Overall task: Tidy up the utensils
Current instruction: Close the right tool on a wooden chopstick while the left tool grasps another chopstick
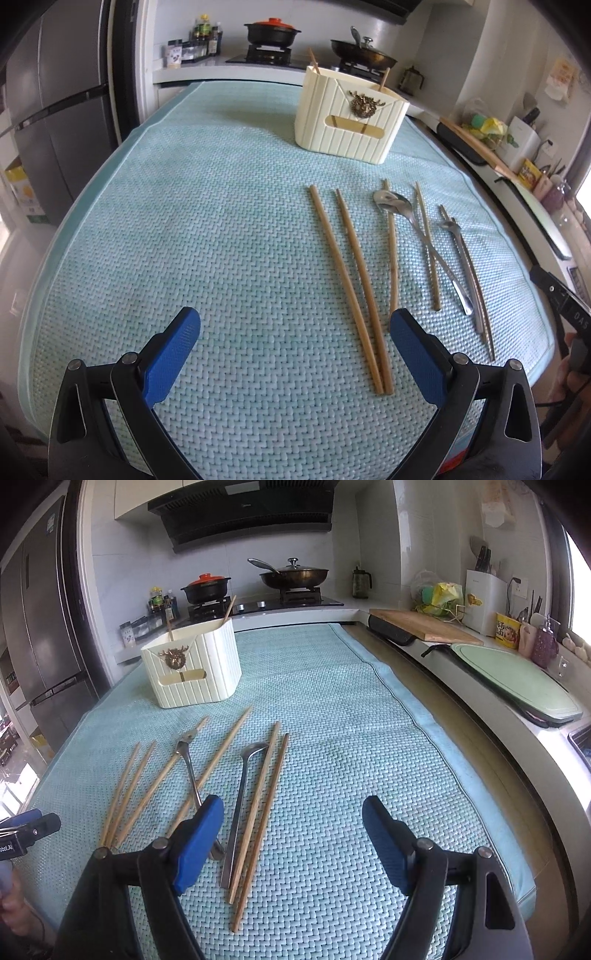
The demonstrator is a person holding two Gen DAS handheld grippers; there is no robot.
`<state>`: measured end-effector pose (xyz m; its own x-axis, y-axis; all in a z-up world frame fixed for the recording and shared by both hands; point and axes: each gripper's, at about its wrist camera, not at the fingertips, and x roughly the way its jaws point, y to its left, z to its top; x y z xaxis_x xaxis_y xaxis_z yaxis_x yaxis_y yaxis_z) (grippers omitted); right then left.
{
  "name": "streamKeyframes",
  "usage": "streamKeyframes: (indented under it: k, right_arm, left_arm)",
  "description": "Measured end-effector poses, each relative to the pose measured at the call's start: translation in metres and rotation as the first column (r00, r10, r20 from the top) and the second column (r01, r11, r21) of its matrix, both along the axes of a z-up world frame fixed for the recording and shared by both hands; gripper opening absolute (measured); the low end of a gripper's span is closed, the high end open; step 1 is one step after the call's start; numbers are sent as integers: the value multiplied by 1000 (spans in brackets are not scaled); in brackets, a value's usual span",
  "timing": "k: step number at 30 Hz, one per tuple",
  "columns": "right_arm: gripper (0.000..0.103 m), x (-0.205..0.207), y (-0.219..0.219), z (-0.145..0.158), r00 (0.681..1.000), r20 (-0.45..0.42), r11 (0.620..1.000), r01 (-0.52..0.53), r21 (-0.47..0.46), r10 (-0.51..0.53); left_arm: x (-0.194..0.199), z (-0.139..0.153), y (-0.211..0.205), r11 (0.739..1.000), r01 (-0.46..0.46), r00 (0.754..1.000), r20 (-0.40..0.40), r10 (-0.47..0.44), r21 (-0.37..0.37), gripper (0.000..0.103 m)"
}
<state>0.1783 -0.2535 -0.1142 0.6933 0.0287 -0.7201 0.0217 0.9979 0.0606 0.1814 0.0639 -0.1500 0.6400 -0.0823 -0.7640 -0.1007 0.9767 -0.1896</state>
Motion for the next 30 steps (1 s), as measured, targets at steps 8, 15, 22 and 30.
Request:
streamKeyframes:
  k: [8,15,22,30]
  right_arm:
    - [79,7,-6,-11,997,-78,997,15,70,-9]
    - [39,23,-13,-27,986,-160,990,-16,140,39]
    - [24,75,-8,-47,970,-220,988,-74,137,104]
    - [24,131,7,-65,949,-282,985,-104,136,139]
  left_arm:
    - [-2,-1,3,1000,-13,1000,-8,13,14,102]
    - [-3,-3,3,1000,-11,1000,-13,12,18,102]
    - [-7,-2,5,999,-19,1000,-7,19,33,102]
    - [-9,-4,10,999,-40,999,-18,41,37,102]
